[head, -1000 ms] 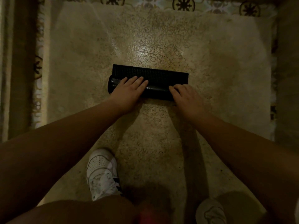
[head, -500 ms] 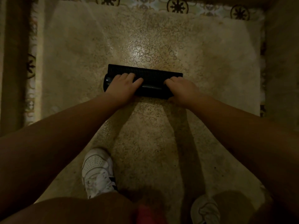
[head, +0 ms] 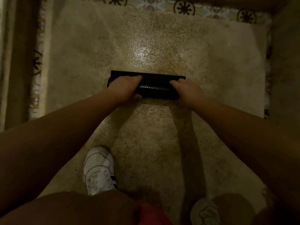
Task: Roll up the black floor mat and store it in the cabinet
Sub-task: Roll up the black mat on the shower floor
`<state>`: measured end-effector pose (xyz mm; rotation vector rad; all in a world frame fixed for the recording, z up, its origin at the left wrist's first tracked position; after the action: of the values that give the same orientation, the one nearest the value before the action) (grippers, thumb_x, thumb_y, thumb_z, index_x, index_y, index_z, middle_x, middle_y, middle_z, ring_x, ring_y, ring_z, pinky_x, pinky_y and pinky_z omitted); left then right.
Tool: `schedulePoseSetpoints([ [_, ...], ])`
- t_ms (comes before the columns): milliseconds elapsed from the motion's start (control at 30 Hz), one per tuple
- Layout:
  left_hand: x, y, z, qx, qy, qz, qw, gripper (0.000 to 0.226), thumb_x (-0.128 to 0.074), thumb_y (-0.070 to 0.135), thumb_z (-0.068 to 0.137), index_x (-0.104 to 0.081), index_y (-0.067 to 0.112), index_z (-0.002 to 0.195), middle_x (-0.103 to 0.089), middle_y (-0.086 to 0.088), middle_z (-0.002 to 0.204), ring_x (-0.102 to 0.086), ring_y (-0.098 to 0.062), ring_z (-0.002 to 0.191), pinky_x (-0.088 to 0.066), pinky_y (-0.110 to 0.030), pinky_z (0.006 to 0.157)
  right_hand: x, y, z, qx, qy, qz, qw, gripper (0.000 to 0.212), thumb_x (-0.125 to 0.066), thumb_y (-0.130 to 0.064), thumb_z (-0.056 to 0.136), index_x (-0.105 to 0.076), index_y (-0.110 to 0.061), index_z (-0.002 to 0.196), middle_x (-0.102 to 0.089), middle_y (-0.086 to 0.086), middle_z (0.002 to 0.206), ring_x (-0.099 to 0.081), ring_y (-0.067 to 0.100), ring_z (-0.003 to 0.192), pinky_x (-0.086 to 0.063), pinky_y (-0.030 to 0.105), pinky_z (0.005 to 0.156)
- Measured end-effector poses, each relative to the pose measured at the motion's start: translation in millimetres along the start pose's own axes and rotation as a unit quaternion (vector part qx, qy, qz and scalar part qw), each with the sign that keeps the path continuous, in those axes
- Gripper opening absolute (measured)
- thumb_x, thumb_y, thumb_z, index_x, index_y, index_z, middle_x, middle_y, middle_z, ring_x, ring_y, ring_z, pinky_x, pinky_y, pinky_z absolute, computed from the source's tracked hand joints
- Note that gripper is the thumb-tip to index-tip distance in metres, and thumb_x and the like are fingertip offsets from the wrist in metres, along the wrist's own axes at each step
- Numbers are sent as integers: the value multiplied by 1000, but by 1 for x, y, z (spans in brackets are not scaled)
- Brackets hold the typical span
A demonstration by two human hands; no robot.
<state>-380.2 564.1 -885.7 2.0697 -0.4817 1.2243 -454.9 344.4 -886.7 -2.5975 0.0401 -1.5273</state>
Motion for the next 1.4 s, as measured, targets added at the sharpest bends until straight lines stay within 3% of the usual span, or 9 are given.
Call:
schedulePoseSetpoints([
  [200,-18,-1,-25,-20,25,70,997,88,-79,52,65,-45,7,132,-51,-22,127,-49,-39,113,-43,-50,93,3,-1,7,10,-93,43,995,63,-82,-25,64,-55,-22,121,-63,8,114,-60,30,101,-51,37,77],
  [433,-14,-7,-27,-8,16,71,997,67,-73,59,68,-56,11,112,-67,-12,100,-62,-33,85,-44,-39,70,-2,2,12,-6,-253,139,957,79,-86,-32,70,-48,-22,139,-52,8,135,-49,30,120,-41,36,90],
  [533,-6,-11,-17,15,-27,41,999,61,-73,60,68,-58,18,110,-67,-7,94,-62,-30,83,-42,-33,65,-5,9,2,-8,-200,183,963,84,-83,-31,74,-39,-25,146,-48,7,142,-44,29,127,-36,38,100],
  [667,0,-16,-5,46,-98,0,994,57,-74,57,68,-60,24,113,-67,-4,95,-61,-26,87,-51,-38,76,-10,18,-39,-33,58,195,978,72,-79,-39,76,-47,-21,138,-51,10,131,-46,30,121,-40,43,98],
  [733,1,-18,0,61,-124,-19,990,60,-75,57,68,-60,24,115,-66,-5,101,-60,-27,92,-51,-41,81,-19,10,-54,6,111,124,986,68,-77,-39,77,-50,-13,134,-54,14,123,-49,33,112,-43,45,92],
  [900,1,-19,0,20,-94,0,995,72,-72,62,69,-57,20,125,-55,-10,118,-45,-30,114,-44,-44,90,-30,1,-54,-8,120,32,992,86,-81,-33,71,-38,-9,142,-49,16,132,-45,34,115,-40,45,95],
  [1100,-1,-20,-14,15,19,10,1000,82,-71,66,64,-44,20,127,-65,-8,111,-59,-31,100,-46,-45,86,-31,6,-46,-2,114,100,988,75,-74,-21,79,-40,-9,144,-53,17,135,-49,36,119,-41,47,97],
  [1233,-4,-29,-39,8,85,98,992,71,-67,57,72,-45,20,128,-51,-13,129,-47,-36,116,-34,-52,95,-24,19,-30,-11,49,151,987,84,-80,-25,75,-38,-13,146,-52,14,138,-46,32,124,-38,41,100],
  [1400,5,-44,-40,27,58,99,993,71,-67,31,83,-35,21,146,-47,-16,138,-41,-39,125,-40,-54,94,-16,35,-6,-38,-47,177,982,99,-85,-34,69,-29,-25,151,-51,11,142,-48,32,127,-38,38,99],
])
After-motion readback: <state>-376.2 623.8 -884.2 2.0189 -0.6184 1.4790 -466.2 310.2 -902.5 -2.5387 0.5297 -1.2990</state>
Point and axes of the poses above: each hand's wrist, its own z-axis towards the middle knuckle, its own x-axis out of the back of the hand, y = z × x, the point moved 4 cm from there along z, towards the middle knuckle
